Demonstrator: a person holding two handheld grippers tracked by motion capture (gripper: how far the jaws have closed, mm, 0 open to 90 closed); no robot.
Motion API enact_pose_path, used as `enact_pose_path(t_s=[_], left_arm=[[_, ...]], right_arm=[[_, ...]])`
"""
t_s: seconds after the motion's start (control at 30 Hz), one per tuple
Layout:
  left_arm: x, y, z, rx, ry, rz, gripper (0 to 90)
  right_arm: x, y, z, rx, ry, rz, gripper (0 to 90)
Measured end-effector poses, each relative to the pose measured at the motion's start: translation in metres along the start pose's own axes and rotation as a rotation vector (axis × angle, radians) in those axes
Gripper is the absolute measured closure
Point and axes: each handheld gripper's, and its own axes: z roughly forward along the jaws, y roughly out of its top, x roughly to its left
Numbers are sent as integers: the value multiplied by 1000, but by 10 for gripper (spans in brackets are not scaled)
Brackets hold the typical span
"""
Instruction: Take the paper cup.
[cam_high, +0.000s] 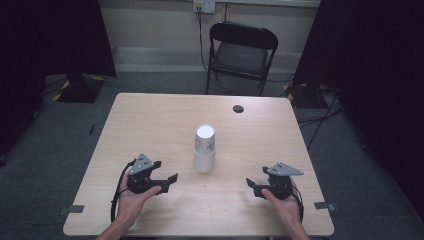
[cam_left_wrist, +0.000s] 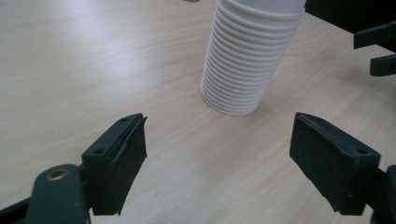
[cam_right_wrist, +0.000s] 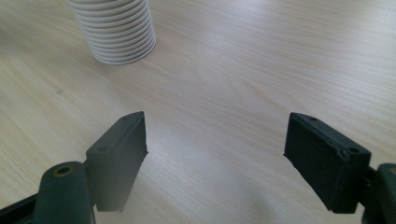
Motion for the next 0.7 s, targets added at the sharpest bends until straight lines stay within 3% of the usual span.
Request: enact_pose_path(t_s=[0.1,0.23,0.4,0.53,0.7], left_arm=[[-6,7,2,-6,6,52,171],[-11,13,6,-7,-9,78,197],[-14,23,11,-50,-20,67,213],[-13,33,14,-64,-43,71,228],[-15,41,19,-63,-42,86,236]], right_arm=[[0,1,2,1,2,-5,203],[3,1,3,2,8,-5,199],[4,2,3,2,13,-13,194],[5,2,3,3,14,-12,194],[5,1,4,12,16,-13,193]])
